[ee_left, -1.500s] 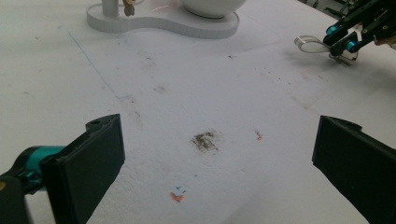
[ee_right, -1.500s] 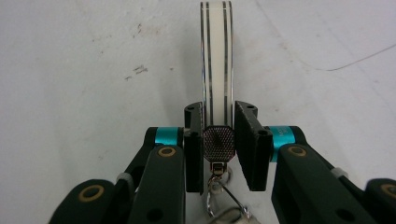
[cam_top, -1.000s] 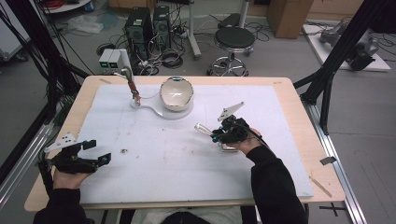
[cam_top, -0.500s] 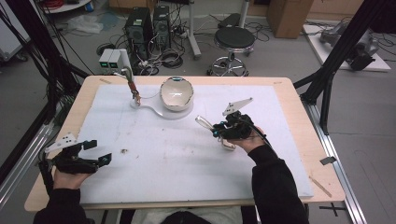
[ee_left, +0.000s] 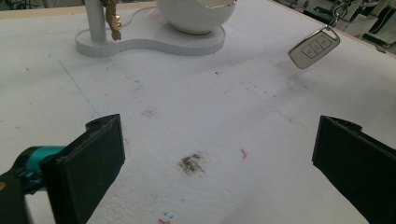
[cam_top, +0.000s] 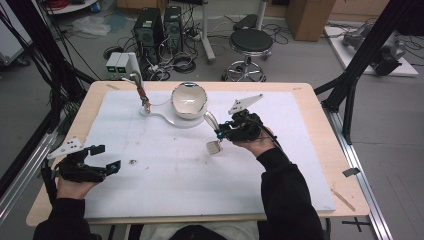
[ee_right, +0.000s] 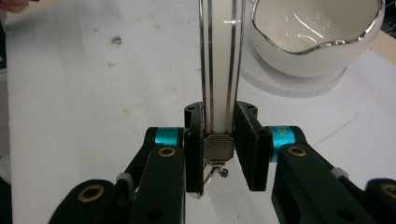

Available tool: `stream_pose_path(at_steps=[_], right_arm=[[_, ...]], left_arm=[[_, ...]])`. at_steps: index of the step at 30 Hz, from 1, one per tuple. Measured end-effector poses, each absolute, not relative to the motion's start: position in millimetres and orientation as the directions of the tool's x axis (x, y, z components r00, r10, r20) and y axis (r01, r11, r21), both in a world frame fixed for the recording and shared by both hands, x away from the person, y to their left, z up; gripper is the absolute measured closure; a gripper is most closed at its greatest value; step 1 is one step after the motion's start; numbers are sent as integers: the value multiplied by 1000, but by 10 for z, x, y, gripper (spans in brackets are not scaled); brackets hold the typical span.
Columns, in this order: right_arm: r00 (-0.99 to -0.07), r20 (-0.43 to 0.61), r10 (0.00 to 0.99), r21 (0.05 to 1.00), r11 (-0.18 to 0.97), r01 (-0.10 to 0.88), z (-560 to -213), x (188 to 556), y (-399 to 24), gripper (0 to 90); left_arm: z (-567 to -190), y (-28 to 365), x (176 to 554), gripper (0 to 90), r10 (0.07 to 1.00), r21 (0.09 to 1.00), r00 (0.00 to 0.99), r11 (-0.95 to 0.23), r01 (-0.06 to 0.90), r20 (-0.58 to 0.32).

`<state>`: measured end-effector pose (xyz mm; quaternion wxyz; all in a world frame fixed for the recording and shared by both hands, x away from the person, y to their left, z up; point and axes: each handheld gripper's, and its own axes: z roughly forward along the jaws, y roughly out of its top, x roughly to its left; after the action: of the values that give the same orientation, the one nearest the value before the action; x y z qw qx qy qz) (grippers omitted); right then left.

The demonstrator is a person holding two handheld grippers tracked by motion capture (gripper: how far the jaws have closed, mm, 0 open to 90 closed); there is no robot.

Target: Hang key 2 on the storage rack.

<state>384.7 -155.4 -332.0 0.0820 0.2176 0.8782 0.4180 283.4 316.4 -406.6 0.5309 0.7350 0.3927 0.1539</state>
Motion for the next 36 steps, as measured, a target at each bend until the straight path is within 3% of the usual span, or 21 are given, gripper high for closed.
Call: stream_pose_path(at_steps=[10,22,36], right_arm=[[-904,24,427,788,548,280,-3240,3823,-1371,741],[-928,30,371,795,554,247,-3203,3786,-1094,740],[-952,24,307,795,572,204,-3171,3741,-663,741]], left_arm=[[-3815,3064,2897,28,717,910,674,-140,389,-178],[-3270,2664,3048,28,650,927,755,-224,302,-90],[-3055,2412,3152,28,603,928,796,-257,268,-63]])
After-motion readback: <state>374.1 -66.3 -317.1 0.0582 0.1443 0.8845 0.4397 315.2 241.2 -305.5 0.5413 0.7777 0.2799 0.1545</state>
